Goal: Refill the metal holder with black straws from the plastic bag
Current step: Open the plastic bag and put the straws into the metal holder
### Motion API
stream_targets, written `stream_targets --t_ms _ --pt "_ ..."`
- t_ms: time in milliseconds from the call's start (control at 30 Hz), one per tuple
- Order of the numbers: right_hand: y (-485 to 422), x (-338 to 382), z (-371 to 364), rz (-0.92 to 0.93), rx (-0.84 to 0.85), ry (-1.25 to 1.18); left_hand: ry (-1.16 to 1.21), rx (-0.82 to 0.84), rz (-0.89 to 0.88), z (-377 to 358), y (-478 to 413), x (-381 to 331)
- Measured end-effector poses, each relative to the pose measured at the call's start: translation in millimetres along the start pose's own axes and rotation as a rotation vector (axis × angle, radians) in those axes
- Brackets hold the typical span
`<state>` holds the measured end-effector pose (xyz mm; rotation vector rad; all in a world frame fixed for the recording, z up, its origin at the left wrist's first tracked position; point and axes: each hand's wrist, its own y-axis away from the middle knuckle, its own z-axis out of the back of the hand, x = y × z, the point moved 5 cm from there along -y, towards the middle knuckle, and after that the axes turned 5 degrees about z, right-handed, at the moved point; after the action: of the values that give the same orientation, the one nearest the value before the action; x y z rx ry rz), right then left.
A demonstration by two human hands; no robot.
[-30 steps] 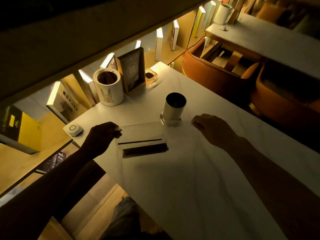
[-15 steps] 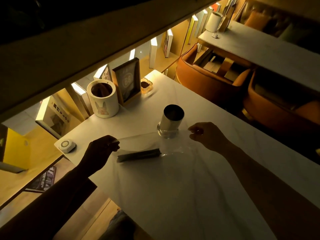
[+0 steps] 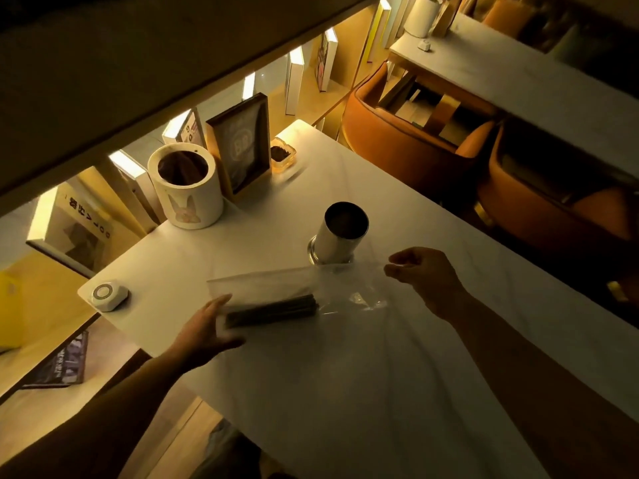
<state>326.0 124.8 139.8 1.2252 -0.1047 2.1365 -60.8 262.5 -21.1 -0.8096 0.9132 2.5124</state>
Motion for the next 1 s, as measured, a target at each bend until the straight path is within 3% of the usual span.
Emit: stream_targets --t_ms 133,433,633,767,1000 --pt "-6 9 6 0.073 0.051 0.181 -0.116 -0.087 -0.120 -13 -16 -2" --pt "-14 82 12 0.360 0.115 0.337 0.018 -0.170 -0.322 28 -3 -14" --pt "-36 145 28 0.524 0.073 0.357 0.037 -0.246 -0.316 104 12 -32" --pt "-49 175 42 0.646 -0.012 0.350 0.058 -0.299 -0.214 156 8 -45" --pt "-64 201 64 0.692 -0.058 0.357 0.009 -0.304 -0.222 217 4 -96"
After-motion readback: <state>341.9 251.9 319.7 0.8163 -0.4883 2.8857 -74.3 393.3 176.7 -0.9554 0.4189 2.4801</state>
